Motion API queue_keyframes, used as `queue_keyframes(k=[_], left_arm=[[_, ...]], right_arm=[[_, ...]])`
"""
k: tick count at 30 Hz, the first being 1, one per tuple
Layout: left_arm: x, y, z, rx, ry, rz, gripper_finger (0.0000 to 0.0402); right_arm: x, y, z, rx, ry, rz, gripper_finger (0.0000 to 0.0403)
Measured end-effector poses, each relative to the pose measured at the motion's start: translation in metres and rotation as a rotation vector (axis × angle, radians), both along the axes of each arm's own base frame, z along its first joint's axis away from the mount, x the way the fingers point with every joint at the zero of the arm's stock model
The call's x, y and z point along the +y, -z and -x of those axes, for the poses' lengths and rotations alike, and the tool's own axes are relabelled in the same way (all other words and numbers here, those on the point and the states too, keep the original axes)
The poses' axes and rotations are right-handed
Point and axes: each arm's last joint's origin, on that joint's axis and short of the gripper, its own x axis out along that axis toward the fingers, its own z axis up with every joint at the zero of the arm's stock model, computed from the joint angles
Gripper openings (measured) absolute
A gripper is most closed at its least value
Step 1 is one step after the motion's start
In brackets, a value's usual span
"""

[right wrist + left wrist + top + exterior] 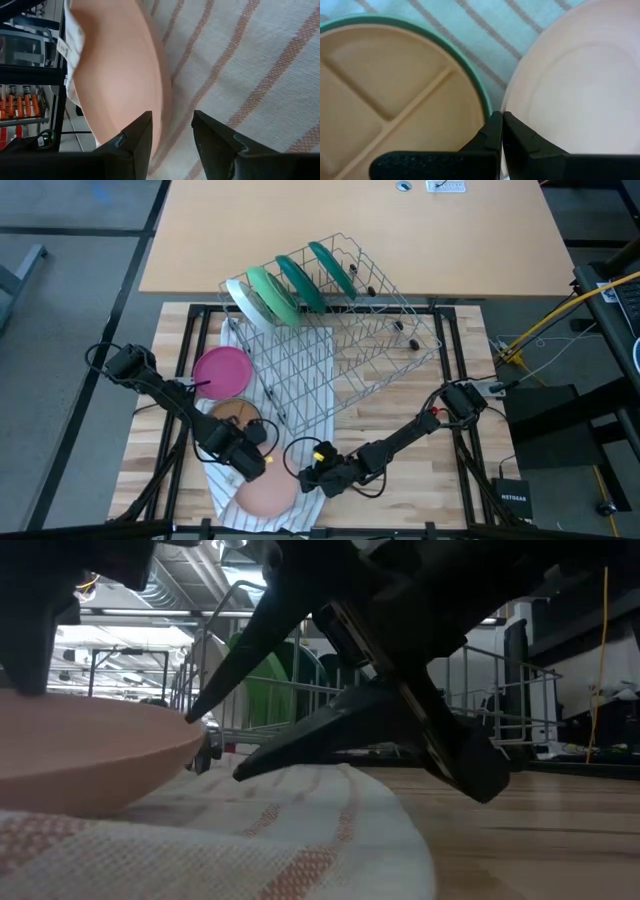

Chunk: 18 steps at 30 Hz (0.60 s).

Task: Sort dishes
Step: Put the light orange plate in the dish rack

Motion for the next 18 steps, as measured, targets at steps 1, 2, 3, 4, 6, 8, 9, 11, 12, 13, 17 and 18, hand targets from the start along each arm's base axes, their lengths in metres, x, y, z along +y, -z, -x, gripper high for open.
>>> queue_keyframes(k=[1, 2, 3, 4, 6, 8, 9, 11, 12, 13, 17, 18], left_arm=[[0.000, 0.000, 0.000, -0.005, 0.000, 0.003, 0.0000], [-0.001, 0.000, -0.001, -0.010, 0.000, 0.006, 0.0000], [-0.001, 0.000, -0.002, -0.020, -0.001, 0.010, 0.0000], [-0.002, -0.001, -0.003, -0.030, -0.001, 0.013, 0.0000], [-0.002, -0.001, -0.004, -0.044, -0.002, 0.017, 0.0000], [-0.003, -0.001, -0.005, -0.068, -0.005, 0.017, 0.0000], [-0.003, -0.001, -0.006, -0.079, -0.005, 0.016, 0.0000], [-0.004, -0.002, -0.008, -0.102, 0.000, 0.019, 0.0000], [-0.005, -0.002, -0.009, -0.114, 0.002, 0.020, 0.0000], [-0.005, -0.003, -0.010, -0.124, 0.001, 0.021, 0.0000], [-0.005, -0.003, -0.011, -0.142, 0.005, 0.014, 0.0000], [-0.005, -0.003, -0.011, -0.142, 0.005, 0.013, 0.0000]], right_arm=[[0.000, 0.000, 0.000, -0.002, 0.004, 0.002, 0.0145], [0.000, 0.000, 0.000, -0.001, 0.005, 0.003, 0.0145], [0.000, 0.000, 0.000, -0.002, 0.008, 0.006, 0.0145], [0.000, 0.000, 0.000, -0.004, 0.013, 0.010, 0.0145], [-0.001, 0.000, 0.000, -0.010, 0.025, 0.018, 0.0145], [-0.002, 0.000, -0.001, -0.013, 0.035, 0.024, 0.0145], [-0.004, 0.000, -0.002, -0.013, 0.038, 0.024, 0.0145], [-0.006, 0.000, -0.003, -0.010, 0.035, 0.022, 0.0145], [-0.008, 0.000, -0.004, -0.008, 0.033, 0.023, 0.0145], [-0.009, 0.000, -0.005, -0.006, 0.033, 0.020, 0.0145], [-0.014, 0.001, -0.007, 0.003, 0.020, 0.016, 0.0133], [-0.014, 0.001, -0.007, 0.003, 0.010, 0.024, 0.0126]])
